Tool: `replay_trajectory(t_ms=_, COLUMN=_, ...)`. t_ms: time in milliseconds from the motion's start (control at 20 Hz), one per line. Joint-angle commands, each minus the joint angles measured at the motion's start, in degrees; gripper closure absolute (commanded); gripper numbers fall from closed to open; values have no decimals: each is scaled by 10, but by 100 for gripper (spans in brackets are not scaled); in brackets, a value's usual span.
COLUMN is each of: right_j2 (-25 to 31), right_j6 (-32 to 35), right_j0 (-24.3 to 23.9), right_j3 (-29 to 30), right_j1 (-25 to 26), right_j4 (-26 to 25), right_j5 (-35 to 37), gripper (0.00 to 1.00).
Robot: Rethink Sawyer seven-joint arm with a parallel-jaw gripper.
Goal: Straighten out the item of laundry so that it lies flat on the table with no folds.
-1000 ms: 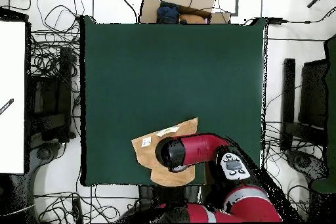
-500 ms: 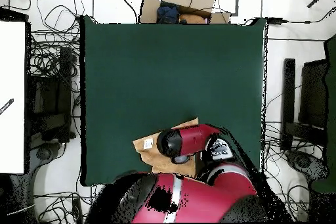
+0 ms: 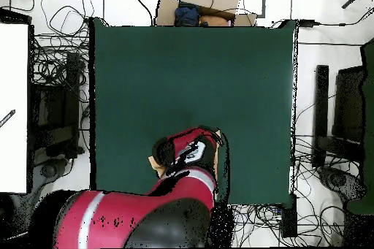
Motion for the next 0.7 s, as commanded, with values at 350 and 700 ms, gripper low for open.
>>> replay_trajectory(t_ms=350, right_j2=-60, right_j6=210, right_j0=-46, right_j3=-98, right_j1=130, right_j4=89, right_j5=-547, gripper=0)
replay_trajectory(t_ms=700, right_j2=87, right_j6=121, right_j0=-169, right_j3=-16, right_j1=45, right_j4=-8, right_j5=-598, gripper=0)
